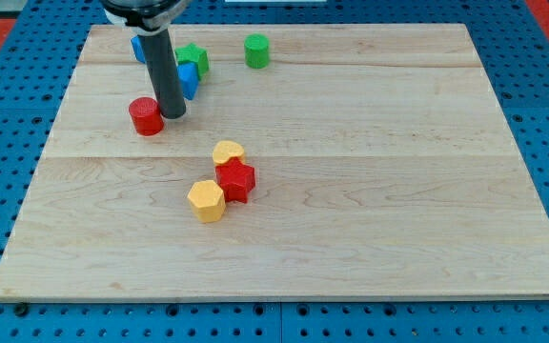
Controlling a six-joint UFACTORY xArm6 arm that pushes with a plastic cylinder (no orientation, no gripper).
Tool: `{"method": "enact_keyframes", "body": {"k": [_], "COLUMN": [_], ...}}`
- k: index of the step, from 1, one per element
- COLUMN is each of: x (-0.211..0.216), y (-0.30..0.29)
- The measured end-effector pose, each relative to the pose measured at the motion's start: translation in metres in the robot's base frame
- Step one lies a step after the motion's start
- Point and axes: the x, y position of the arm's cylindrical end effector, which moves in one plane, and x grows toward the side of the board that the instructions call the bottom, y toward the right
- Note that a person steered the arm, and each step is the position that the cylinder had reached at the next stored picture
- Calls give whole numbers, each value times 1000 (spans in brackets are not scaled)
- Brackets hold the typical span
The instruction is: Slide the red circle closer to group of blocks
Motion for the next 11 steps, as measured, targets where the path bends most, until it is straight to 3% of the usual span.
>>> {"method": "enact_keyframes", "body": {"k": [2,3,4,5,6,7,8,9,11], "x": [-12,8,54,67,6,30,68,94,101], "y": [-45,-50,9,36,6,-58,-54,15,17]}}
